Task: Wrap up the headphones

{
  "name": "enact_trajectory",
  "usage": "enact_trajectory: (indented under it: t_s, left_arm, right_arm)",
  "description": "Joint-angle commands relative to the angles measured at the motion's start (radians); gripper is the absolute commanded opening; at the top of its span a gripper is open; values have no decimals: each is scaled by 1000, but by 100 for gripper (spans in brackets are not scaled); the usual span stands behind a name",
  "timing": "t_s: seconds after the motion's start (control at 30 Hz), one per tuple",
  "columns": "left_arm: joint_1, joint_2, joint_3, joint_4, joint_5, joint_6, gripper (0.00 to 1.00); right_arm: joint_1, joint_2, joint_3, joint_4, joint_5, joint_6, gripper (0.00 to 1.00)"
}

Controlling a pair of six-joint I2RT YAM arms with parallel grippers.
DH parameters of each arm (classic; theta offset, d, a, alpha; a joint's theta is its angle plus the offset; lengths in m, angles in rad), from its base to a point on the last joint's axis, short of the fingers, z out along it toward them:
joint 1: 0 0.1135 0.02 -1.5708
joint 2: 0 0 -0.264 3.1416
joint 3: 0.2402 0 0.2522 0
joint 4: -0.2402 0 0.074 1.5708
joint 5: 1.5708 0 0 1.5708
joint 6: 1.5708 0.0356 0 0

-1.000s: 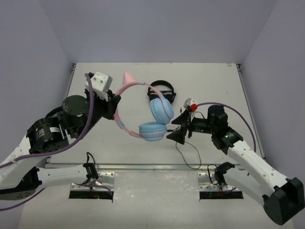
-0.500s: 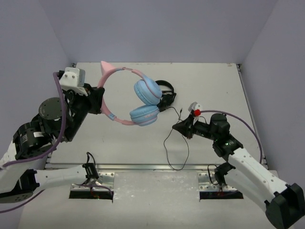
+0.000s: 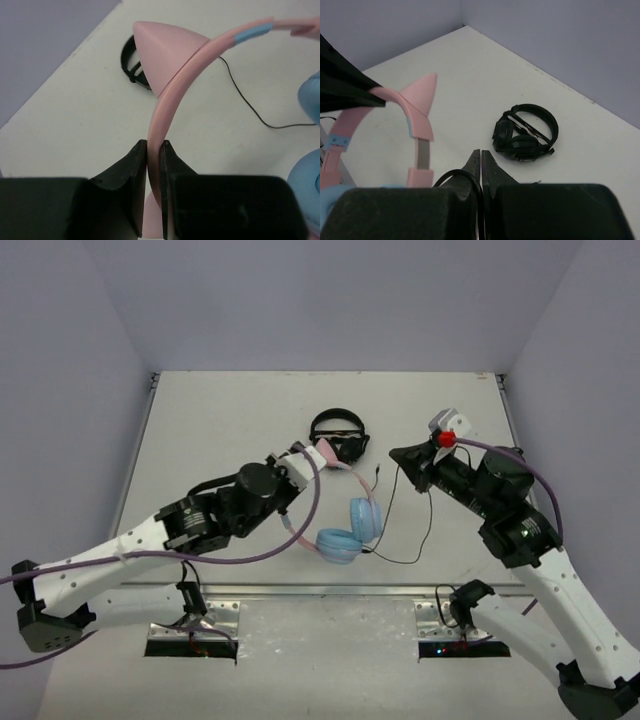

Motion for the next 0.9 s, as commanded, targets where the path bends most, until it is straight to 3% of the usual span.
enact_trajectory:
  t_s: [0.0,0.23,0.53,0.67,0.87]
  left_arm:
    - [-21,98,66,89,210,52,0]
    - [-108,319,140,65,167,107,0]
    - [-108,303,117,146,171,115,0]
    - [-110,327,98,173,-41,118,0]
    - [-79,333,72,281,-299,89,0]
  right_arm:
    - [11,106,119,-186,10,-59,1]
    - [62,195,135,-235,153,-31,1]
    - [109,240,130,-266,275,67,1]
    - [148,277,197,-335,400,124,1]
    - [157,210,280,-384,356,208,1]
